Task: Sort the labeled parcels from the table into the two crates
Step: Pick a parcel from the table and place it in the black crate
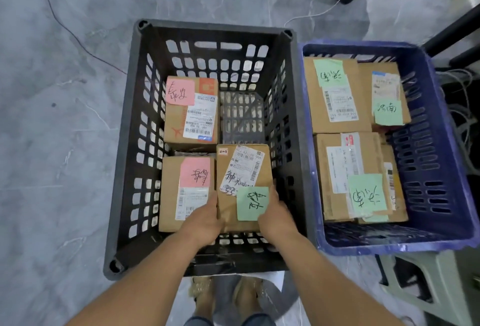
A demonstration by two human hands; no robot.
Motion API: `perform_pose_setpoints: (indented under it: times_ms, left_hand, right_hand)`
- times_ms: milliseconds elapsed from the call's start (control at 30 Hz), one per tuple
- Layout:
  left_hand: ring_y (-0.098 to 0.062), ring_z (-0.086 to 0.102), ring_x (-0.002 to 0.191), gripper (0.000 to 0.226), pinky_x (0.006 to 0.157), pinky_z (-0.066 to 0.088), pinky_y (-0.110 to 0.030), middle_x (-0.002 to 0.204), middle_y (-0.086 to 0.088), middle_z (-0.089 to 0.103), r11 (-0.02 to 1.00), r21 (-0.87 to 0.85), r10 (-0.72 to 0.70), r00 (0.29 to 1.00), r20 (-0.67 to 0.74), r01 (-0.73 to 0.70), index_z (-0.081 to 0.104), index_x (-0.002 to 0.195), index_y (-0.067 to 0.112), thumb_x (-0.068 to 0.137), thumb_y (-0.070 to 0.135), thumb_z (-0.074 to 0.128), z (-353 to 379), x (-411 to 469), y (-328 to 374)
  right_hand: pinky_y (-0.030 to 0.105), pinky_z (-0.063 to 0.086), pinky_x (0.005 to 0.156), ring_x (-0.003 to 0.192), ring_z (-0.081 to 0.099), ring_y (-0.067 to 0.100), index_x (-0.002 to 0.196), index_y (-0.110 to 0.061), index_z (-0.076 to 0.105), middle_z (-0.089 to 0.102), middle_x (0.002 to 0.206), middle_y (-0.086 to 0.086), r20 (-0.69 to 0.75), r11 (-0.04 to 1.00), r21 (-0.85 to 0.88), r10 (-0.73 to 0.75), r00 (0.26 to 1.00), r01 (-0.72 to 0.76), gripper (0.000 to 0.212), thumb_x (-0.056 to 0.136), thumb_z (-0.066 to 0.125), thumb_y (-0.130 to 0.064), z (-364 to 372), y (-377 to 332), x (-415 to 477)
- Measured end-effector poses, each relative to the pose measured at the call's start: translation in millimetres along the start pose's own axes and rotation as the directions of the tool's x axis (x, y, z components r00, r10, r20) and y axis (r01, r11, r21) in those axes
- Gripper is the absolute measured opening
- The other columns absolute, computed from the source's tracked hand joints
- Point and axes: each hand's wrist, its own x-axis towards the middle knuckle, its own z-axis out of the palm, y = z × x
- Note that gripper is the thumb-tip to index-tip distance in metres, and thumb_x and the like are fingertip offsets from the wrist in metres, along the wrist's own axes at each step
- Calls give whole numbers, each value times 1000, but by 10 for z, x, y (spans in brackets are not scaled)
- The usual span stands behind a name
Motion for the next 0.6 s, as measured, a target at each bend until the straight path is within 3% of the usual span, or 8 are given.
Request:
perform_pose_setpoints:
  times_ms: [67,200,267,367,467,600]
  left_hand:
    - [-18,49,102,72,83,37,-26,134,-8,52,998,52,-35,999,39,33,5,151,29,95,19,50,39,82,-24]
    - [-18,52,98,43,84,44,-31,120,-4,57,985,170,-53,996,74,39,39,133,22,92,16,50,54,204,-59]
    - [-18,54,98,36,86,46,-32,118,-3,56,977,214,-28,996,87,8,47,125,21,90,20,53,13,219,-56]
    - [-24,54,103,51,90,47,-37,118,-8,53,964,265,7,999,47,-20,41,135,20,86,20,55,-97,151,-6]
    - [-29,48,121,57,99,44,-40,133,-11,49,937,349,51,997,-63,-25,31,145,20,92,22,51,-259,-28,86]
    - [-27,40,130,64,103,40,-40,144,-9,42,898,430,168,975,-147,-90,21,150,21,94,31,51,-502,-393,297]
  right_hand:
    - [45,46,101,121,44,28,154,-35,-5,29,142,9,40,997,-76,0,999,3,84,93,46,-5,45,18,78]
    - [41,39,109,131,37,31,150,-27,27,15,153,10,147,952,-305,21,989,25,63,93,46,-7,149,17,155]
    - [42,40,108,132,35,32,147,-26,30,10,154,12,169,930,-365,29,985,35,61,93,48,-6,166,8,145]
    - [42,38,109,136,29,34,148,-24,27,3,157,15,166,923,-383,21,986,45,62,93,48,-7,111,-19,47]
    - [41,42,104,129,36,32,143,-17,33,20,148,16,83,918,-386,-62,995,90,54,93,52,-12,-32,-73,-148]
    - [39,47,92,120,44,30,138,-14,36,34,135,11,-65,915,-365,-212,975,174,45,95,48,-16,-322,-157,-558]
